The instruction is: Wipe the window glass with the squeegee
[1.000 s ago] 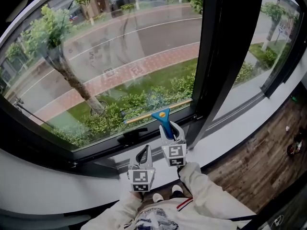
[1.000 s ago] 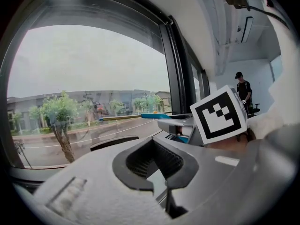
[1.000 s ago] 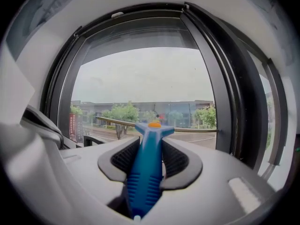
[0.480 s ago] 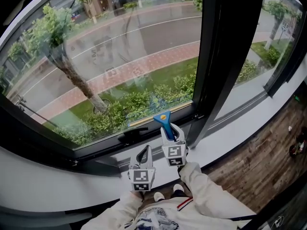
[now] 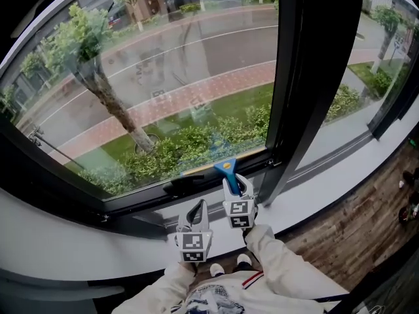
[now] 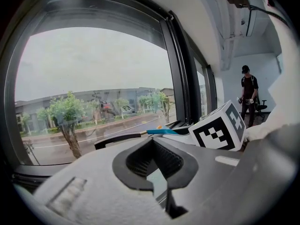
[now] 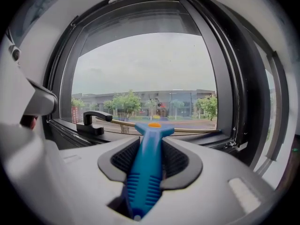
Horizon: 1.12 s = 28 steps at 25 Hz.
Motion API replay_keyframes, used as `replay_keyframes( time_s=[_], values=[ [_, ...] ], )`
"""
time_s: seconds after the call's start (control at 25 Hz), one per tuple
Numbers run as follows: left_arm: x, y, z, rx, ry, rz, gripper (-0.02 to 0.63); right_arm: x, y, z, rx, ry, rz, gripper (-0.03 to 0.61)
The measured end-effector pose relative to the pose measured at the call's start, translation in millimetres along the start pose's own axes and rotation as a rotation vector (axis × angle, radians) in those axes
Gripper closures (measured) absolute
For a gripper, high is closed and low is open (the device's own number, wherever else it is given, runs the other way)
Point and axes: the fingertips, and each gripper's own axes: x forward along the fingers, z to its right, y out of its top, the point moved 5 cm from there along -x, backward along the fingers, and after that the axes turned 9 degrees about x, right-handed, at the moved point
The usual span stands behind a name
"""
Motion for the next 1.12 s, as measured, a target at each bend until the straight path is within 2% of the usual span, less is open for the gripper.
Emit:
replay_keyframes(
  time_s=[0.2,0.48,0.64,0.76,0.92,1.04,1.12],
  values=[
    [-11.4,-11.1,-8.0,-0.003,0.067,-0.035,0.612,-6.5,1.9,-1.4,0.011,0.016,0.002,0.430],
    [-40.9,-25.8,-25.1,0.020,0.143,-0.070,0.612,-8.5,6.5,-2.0,0.027,-0.011,0.001,0.430],
    [-63.0,-37.0,-40.1,0.002,0.173,-0.078,0.612,-15.4,12.4,6.2,0.125,-0.011,0.036,0.430],
    [-71.3,-41.4,-53.7,0.002,0.183,-0.051,0.613,-19.2,29.6,5.6,0.146,-0.019,0.065,0.430],
    [-93.0,-44.1,-85.3,0.014,0.175,-0.009,0.612,-38.6,45.9,-23.5,0.126,-0.067,0.097,0.430],
    [-103.3,-39.8,-113.9,-0.004,0.090,0.013,0.614,-52.0,74.7,-52.1,0.097,-0.102,0.148,0.430],
    [-125.7,-36.2,-143.5,-0.016,0.053,0.022,0.614,-61.7,92.5,-87.1,0.088,-0.110,0.180,0.430]
  ],
)
